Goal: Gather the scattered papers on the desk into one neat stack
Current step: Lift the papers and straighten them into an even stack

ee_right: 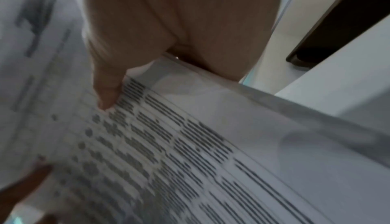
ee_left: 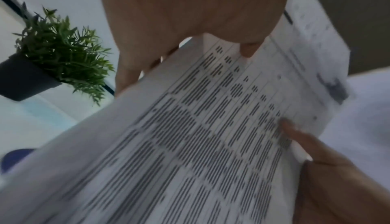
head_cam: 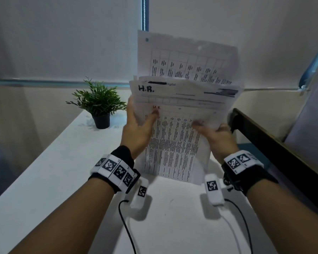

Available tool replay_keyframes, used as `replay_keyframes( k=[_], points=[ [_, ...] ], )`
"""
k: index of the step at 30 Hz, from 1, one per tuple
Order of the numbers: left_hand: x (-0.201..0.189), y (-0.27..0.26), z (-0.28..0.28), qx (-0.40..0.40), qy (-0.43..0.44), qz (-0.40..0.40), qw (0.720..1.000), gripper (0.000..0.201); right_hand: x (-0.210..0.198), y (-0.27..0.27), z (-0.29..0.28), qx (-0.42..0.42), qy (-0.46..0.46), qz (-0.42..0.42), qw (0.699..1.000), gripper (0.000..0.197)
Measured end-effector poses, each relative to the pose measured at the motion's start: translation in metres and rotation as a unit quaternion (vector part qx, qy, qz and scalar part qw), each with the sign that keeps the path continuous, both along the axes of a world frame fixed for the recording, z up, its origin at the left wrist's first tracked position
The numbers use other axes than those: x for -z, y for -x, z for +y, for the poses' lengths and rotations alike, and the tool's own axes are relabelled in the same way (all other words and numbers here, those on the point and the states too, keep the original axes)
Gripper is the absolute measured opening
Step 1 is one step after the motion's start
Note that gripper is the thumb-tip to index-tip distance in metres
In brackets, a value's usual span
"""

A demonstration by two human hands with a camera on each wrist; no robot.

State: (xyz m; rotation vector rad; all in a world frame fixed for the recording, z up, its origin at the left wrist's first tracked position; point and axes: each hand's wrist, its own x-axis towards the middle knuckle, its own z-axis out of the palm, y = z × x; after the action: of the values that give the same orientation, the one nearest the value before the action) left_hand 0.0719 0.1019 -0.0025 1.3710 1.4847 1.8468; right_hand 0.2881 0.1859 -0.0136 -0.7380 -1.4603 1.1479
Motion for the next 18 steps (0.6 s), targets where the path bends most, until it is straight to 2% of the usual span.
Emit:
replay_keyframes(
  k=[3, 5, 9, 11, 14, 18],
  points=[
    [0.008, -0.004, -0.002, -0.009, 0.057, 0.008, 0.998, 0.062, 0.014, 0.0, -0.003, 0.022, 0.025, -0.036, 0.999, 0.038],
    [0.001, -0.004, 0.001, -0.032, 0.061, 0.024, 0.997, 0.056, 0.008, 0.001, 0.0, 0.052, 0.038, -0.035, 0.997, 0.044],
    [-0.028, -0.012, 0.005, -0.071, -0.005, 0.036, 0.997, 0.033, -0.03, 0.009, -0.004, 0.086, -0.028, -0.038, 0.995, 0.019],
    [-0.043, -0.02, 0.006, -0.109, -0.036, 0.055, 0.992, 0.018, -0.05, 0.014, -0.01, 0.096, -0.073, -0.017, 0.993, 0.017],
    [-0.052, -0.027, 0.001, -0.129, -0.066, 0.064, 0.987, 0.023, -0.059, 0.019, -0.016, 0.072, -0.081, 0.016, 0.994, 0.017],
    [-0.02, -0.022, -0.011, -0.087, -0.009, 0.029, 0.996, 0.042, -0.01, 0.003, -0.015, 0.047, -0.037, -0.057, 0.997, 0.014]
  ],
)
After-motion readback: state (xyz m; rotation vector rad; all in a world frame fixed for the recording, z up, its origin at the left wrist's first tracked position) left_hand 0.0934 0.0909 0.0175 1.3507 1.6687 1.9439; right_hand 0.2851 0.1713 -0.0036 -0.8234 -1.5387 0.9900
